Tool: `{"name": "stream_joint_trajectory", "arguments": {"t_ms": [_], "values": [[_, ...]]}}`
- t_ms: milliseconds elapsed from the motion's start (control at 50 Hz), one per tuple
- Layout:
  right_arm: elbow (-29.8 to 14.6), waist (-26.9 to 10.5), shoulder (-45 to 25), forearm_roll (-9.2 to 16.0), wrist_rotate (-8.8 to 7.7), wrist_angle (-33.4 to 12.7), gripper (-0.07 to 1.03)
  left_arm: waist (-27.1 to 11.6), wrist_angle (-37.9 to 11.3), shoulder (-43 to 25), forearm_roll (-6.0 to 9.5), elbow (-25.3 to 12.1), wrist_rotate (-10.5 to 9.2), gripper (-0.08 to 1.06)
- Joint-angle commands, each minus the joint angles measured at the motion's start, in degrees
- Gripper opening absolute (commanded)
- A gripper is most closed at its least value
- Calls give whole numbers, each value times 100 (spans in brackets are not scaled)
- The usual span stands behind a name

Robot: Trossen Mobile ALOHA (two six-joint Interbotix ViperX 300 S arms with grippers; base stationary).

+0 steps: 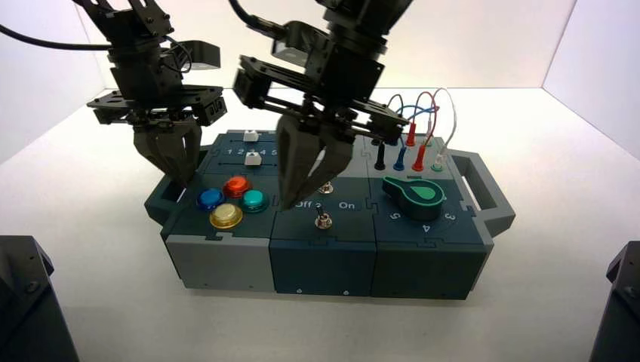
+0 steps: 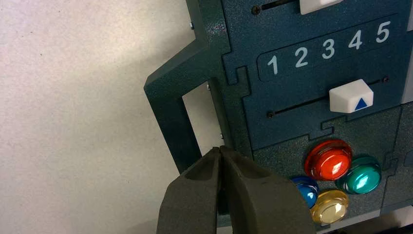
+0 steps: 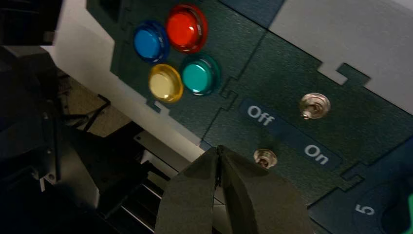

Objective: Flip the bottom switch on with the right gripper.

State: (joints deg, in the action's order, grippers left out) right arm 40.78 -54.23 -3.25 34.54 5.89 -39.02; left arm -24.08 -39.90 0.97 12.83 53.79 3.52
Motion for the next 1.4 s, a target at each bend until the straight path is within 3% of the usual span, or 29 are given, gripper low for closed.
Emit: {"name": "stream_joint_trajectory", "arguments": {"t_ms": [20, 640, 1100, 1400], "values": [[-18, 18, 79, 0, 18, 9, -2, -18, 26, -9, -9, -79, 9, -3], [387, 158, 114, -9, 18, 97, -2, -18, 26, -18, -26, -70, 18, -3], [554, 492, 352, -44, 26, 97, -2, -18, 26, -26, -53, -62, 18, -3], [563, 519, 360, -62, 35, 149, -2, -18, 26, -18, -62, -62, 18, -3]]}}
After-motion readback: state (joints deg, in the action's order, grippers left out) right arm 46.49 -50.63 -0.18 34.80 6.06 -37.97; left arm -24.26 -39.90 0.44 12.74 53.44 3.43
